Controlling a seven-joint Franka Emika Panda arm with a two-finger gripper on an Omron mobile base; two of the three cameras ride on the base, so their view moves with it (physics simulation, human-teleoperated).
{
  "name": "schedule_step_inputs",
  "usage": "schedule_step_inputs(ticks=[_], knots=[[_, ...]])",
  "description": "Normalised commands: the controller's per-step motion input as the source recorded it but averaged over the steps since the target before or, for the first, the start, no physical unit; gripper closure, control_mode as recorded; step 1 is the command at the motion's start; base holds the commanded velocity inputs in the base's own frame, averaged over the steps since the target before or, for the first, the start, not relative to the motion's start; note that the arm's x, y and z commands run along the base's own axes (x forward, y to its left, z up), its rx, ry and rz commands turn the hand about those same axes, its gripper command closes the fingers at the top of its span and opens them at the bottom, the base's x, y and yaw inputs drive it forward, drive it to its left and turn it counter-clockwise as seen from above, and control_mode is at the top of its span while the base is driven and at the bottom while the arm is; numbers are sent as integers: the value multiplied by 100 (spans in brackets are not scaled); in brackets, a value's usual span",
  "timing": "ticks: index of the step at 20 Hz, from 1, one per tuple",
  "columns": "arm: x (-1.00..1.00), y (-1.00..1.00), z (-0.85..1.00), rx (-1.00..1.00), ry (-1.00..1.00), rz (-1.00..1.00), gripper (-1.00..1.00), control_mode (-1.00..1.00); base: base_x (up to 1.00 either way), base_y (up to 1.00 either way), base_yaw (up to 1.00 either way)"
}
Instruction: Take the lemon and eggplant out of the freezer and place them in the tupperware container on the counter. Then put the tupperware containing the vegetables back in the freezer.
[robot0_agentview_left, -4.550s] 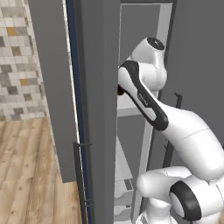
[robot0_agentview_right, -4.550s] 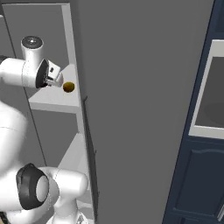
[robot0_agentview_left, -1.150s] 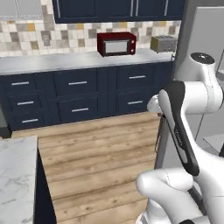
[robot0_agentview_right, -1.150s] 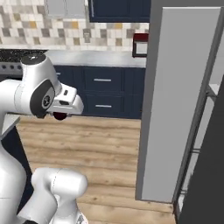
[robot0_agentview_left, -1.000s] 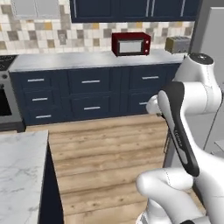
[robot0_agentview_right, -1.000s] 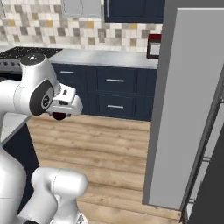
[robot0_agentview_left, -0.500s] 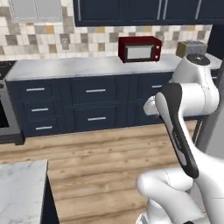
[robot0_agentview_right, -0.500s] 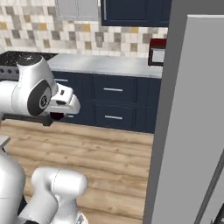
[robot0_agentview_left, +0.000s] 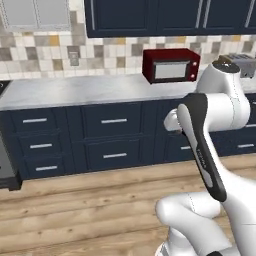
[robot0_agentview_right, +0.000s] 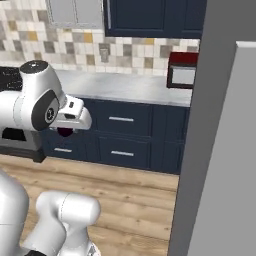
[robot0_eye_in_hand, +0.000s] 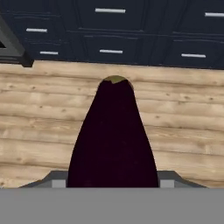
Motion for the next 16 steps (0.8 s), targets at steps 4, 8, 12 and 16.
schedule_step_inputs(ticks=[4, 8, 12, 16], knots=[[0, 0, 0, 0, 0, 0, 100, 100, 100, 4, 0], [0, 0, 0, 0, 0, 0, 100, 100, 100, 3, 0], [0, 0, 0, 0, 0, 0, 100, 100, 99, 6, 13], [0, 0, 0, 0, 0, 0, 100, 100, 60, 7, 74]])
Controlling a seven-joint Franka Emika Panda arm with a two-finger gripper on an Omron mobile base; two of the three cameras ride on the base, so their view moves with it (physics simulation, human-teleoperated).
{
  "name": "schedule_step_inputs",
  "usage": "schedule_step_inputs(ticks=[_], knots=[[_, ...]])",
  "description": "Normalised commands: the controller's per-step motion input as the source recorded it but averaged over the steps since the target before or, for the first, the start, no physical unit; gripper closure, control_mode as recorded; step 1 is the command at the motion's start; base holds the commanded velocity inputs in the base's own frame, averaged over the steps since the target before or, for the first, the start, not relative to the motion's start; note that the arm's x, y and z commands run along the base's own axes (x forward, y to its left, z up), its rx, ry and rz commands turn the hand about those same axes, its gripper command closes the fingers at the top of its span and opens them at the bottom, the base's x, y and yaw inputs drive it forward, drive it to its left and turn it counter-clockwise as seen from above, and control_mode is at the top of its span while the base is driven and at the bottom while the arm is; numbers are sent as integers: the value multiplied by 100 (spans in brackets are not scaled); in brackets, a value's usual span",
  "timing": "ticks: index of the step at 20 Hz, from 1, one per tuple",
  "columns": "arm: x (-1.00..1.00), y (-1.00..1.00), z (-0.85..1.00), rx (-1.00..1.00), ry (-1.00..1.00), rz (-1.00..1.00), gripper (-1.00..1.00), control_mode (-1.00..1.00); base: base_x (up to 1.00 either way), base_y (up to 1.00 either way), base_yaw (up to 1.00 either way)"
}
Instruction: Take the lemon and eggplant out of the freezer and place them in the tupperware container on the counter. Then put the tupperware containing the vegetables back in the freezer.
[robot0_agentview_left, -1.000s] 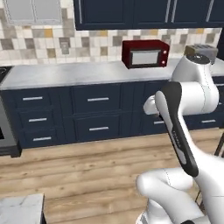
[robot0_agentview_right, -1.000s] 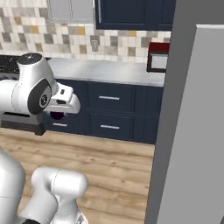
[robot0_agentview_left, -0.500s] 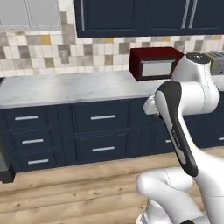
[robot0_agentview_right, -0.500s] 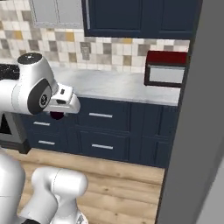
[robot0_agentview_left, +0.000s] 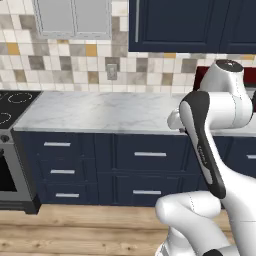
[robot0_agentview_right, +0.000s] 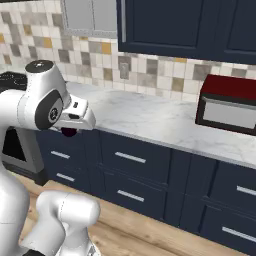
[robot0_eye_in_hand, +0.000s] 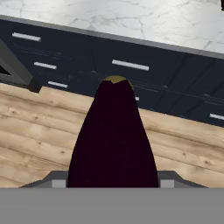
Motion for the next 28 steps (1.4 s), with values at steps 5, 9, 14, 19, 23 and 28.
schedule_step_inputs(ticks=[5, 9, 14, 19, 23, 28], knots=[[0, 0, 0, 0, 0, 0, 100, 100, 34, 0, 88], [0, 0, 0, 0, 0, 0, 100, 100, 43, 0, 87], [0, 0, 0, 0, 0, 0, 100, 100, 72, 0, 81], [0, 0, 0, 0, 0, 0, 100, 100, 100, 0, 67], [0, 0, 0, 0, 0, 0, 100, 100, 100, 0, 48], [0, 0, 0, 0, 0, 0, 100, 100, 100, -7, 52]])
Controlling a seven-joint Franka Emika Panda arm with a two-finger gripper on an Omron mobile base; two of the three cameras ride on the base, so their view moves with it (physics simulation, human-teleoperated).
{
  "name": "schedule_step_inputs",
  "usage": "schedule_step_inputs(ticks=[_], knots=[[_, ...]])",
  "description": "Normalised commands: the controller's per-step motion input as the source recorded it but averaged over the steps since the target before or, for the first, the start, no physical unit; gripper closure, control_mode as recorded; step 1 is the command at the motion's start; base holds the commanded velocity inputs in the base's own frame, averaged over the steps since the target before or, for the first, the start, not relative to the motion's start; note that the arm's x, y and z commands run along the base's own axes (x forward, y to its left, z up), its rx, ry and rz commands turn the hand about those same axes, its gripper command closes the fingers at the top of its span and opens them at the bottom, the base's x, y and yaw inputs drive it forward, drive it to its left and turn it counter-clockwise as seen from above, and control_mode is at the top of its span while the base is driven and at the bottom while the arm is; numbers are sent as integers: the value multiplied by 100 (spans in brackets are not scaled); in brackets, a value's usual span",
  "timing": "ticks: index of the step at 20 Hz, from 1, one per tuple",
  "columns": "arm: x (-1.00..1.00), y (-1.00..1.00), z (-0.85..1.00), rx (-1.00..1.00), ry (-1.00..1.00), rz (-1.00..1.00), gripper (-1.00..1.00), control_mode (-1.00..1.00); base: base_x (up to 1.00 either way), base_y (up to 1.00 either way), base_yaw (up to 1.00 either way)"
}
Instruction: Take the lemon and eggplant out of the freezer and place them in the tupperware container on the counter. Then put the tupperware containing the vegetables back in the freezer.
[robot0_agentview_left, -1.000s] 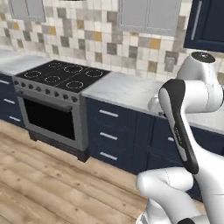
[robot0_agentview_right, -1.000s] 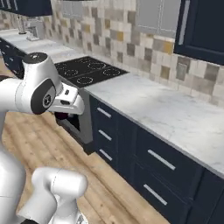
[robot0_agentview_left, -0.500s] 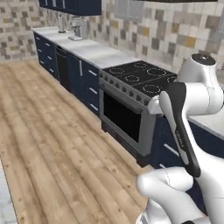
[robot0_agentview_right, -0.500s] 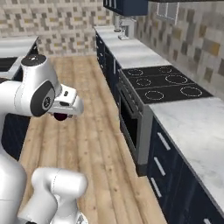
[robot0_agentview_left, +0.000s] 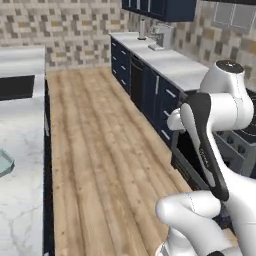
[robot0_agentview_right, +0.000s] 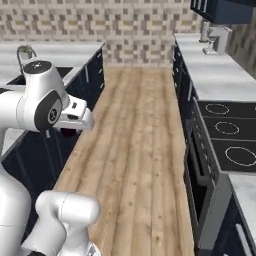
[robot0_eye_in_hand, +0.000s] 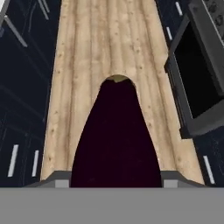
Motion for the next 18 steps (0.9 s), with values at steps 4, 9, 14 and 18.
schedule_step_inputs(ticks=[4, 9, 14, 18], knots=[[0, 0, 0, 0, 0, 0, 100, 100, 97, -26, 59], [0, 0, 0, 0, 0, 0, 100, 100, 60, -52, 64], [0, 0, 0, 0, 0, 0, 100, 100, 41, -50, 70], [0, 0, 0, 0, 0, 0, 100, 100, 50, -41, 73]])
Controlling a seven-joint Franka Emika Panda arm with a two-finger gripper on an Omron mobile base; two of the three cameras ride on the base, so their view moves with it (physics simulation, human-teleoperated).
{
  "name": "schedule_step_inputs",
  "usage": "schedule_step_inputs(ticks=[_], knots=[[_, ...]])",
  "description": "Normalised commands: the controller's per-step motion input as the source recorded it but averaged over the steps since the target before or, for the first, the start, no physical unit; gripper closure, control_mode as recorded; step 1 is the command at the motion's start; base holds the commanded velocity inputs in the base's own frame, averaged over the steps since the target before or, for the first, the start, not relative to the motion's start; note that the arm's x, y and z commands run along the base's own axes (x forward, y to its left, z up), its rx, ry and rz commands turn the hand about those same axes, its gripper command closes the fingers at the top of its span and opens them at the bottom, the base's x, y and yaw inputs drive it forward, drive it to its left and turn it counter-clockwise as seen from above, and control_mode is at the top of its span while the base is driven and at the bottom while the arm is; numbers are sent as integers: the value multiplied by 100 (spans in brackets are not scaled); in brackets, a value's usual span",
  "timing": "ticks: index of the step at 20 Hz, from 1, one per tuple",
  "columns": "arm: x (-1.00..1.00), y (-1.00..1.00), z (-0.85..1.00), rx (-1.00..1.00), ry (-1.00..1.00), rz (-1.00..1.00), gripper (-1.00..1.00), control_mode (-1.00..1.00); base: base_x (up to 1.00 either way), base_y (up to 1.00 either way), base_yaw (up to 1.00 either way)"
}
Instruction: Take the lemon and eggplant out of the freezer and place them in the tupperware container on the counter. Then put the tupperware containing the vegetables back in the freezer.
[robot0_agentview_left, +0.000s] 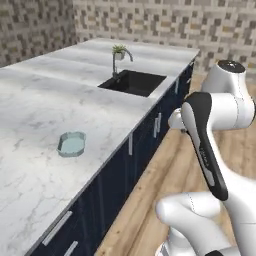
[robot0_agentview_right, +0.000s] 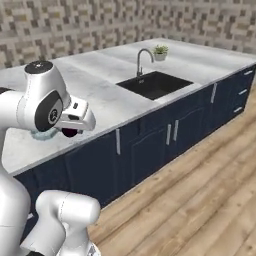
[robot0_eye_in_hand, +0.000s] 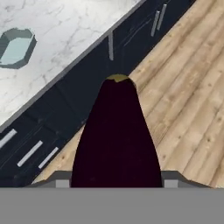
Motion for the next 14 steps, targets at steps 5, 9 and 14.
schedule_step_inputs(ticks=[5, 9, 14], knots=[[0, 0, 0, 0, 0, 0, 100, 100, 47, -45, 72], [0, 0, 0, 0, 0, 0, 100, 100, 30, -59, 68], [0, 0, 0, 0, 0, 0, 100, 100, 40, -50, 67]])
